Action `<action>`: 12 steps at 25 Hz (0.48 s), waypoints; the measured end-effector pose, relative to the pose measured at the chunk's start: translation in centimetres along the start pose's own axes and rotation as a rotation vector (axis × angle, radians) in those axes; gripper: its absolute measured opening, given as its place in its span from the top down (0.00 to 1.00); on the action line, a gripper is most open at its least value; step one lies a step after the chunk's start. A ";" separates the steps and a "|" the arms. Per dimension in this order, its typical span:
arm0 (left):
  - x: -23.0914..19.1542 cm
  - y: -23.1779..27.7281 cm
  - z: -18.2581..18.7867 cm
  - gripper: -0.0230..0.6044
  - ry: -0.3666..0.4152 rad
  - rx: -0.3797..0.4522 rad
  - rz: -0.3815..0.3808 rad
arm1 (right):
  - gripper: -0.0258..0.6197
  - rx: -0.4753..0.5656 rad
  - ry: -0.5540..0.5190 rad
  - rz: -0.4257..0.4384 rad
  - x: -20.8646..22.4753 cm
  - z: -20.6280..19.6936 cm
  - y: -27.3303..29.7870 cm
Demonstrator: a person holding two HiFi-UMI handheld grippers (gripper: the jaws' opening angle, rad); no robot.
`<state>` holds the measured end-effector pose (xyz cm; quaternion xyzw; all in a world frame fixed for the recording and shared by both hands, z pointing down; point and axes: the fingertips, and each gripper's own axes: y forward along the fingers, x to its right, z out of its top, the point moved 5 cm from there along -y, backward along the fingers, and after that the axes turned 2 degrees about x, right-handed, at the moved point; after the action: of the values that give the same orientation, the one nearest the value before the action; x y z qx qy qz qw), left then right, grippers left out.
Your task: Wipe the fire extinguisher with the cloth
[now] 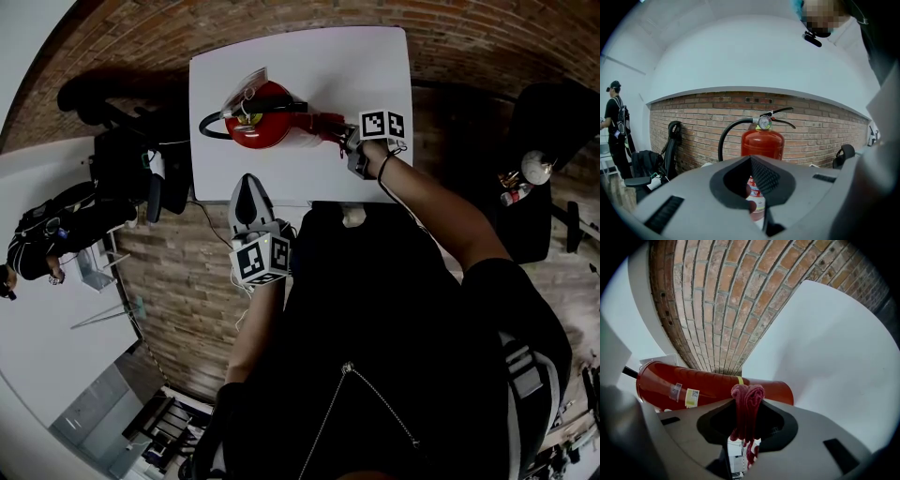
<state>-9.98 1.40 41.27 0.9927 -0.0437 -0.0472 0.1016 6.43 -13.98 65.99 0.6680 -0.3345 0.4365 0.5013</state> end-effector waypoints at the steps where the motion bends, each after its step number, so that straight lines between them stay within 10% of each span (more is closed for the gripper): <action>1: 0.0 0.0 0.0 0.95 -0.001 0.001 0.000 | 0.77 0.000 0.000 0.001 -0.2 0.0 -0.1; 12: 0.4 0.1 -0.2 0.95 -0.014 0.012 0.002 | 0.77 0.015 -0.009 0.039 -2.7 0.2 -1.3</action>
<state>-9.54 1.27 41.44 0.9929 -0.0455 -0.0538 0.0956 6.51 -13.77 62.97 0.6672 -0.3461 0.4458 0.4862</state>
